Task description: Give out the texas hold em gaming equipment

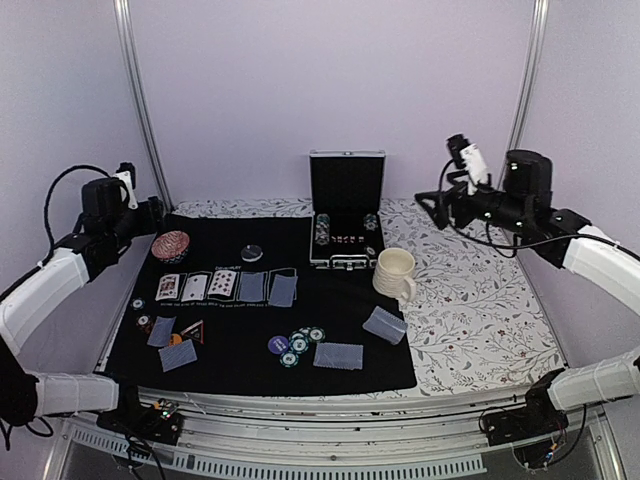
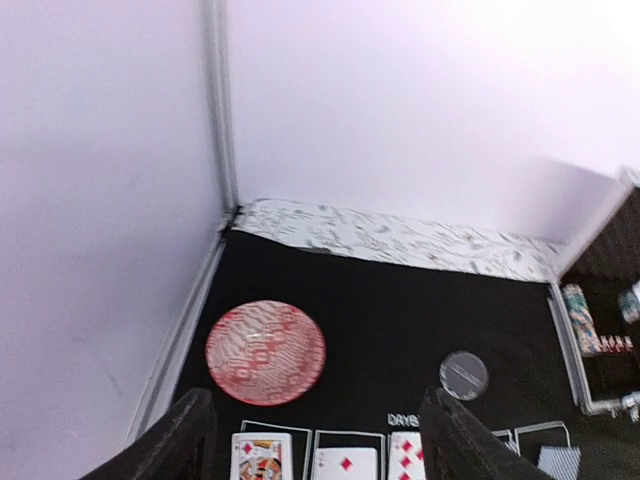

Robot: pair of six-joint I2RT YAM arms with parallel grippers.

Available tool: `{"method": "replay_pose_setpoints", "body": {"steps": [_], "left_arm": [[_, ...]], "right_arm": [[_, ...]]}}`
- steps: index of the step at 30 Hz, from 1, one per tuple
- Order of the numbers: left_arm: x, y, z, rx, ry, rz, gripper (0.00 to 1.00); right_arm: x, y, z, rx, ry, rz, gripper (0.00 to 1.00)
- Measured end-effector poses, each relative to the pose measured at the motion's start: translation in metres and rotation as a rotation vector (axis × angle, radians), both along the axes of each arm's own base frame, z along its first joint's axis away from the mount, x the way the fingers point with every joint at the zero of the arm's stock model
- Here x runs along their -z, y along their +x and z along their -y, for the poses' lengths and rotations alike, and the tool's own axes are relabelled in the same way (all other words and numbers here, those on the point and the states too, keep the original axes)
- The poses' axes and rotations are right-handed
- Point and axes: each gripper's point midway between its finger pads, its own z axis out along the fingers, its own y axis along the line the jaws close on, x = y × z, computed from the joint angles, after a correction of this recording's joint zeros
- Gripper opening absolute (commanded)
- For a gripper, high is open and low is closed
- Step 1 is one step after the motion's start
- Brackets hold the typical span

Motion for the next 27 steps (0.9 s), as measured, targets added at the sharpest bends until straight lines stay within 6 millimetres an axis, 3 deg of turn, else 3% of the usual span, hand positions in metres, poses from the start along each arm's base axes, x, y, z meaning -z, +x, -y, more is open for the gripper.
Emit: {"method": "replay_pose_setpoints", "body": {"steps": [1, 3, 5, 7, 9, 11, 15, 17, 19, 22, 27], "left_arm": [[-0.002, 0.001, -0.018, -0.055, 0.003, 0.019, 0.83], [-0.002, 0.002, -0.051, -0.156, 0.008, 0.044, 0.88], [0.005, -0.003, -0.086, -0.279, -0.008, 0.065, 0.9], [0.021, -0.012, -0.114, -0.396, -0.025, 0.086, 0.91], [0.045, -0.021, -0.124, -0.451, -0.03, 0.099, 0.92], [0.082, -0.033, -0.126, -0.475, -0.037, 0.093, 0.92], [0.132, -0.058, -0.126, -0.497, -0.028, 0.092, 0.94], [0.142, -0.061, -0.126, -0.498, -0.022, 0.112, 0.95], [0.14, -0.057, -0.125, -0.491, -0.017, 0.149, 0.97], [0.133, -0.05, -0.123, -0.471, -0.01, 0.202, 0.98], [0.12, -0.042, -0.111, -0.395, -0.007, 0.306, 0.98]], "right_arm": [[-0.025, 0.015, 0.031, 0.086, 0.063, 0.071, 0.99], [-0.054, 0.034, 0.091, 0.244, 0.145, 0.176, 0.99], [-0.061, 0.044, 0.149, 0.394, 0.195, 0.242, 0.99], [-0.045, 0.047, 0.191, 0.507, 0.212, 0.263, 0.99], [-0.013, 0.047, 0.216, 0.58, 0.212, 0.236, 0.99], [0.029, 0.042, 0.238, 0.645, 0.214, 0.192, 0.99], [0.103, 0.021, 0.265, 0.758, 0.212, 0.123, 0.99], [0.133, 0.012, 0.268, 0.782, 0.212, 0.103, 0.99], [0.156, 0.008, 0.269, 0.793, 0.209, 0.083, 0.99], [0.173, 0.005, 0.27, 0.8, 0.218, 0.086, 0.99], [0.162, 0.02, 0.259, 0.717, 0.261, 0.179, 0.99]]}}
